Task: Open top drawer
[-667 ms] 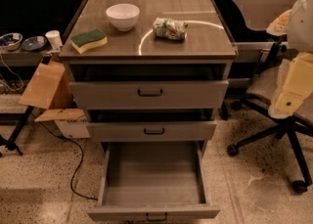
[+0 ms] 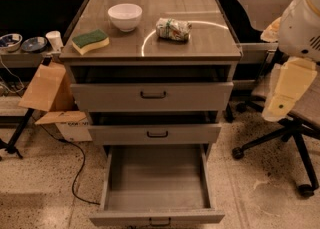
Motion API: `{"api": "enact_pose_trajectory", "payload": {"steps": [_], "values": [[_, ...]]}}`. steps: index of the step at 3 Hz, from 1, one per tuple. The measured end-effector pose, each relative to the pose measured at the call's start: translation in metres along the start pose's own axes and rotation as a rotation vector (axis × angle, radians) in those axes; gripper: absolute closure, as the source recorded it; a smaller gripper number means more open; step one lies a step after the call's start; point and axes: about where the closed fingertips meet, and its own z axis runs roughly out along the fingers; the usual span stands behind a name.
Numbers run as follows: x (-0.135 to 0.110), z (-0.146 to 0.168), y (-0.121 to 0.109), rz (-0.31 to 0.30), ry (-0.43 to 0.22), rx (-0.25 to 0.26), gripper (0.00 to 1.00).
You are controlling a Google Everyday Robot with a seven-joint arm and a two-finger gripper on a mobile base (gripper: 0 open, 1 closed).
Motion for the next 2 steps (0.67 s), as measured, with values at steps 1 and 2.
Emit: {"api": "enact_pose_trajectory", "payload": {"steps": [1,2], "values": [[-0.037,0.077,-0.009,-0.027,-0.029,-0.067,0.0],[-0.085,0.141,-0.021,-0.049,-0.032,-0.081,0.0]]}}
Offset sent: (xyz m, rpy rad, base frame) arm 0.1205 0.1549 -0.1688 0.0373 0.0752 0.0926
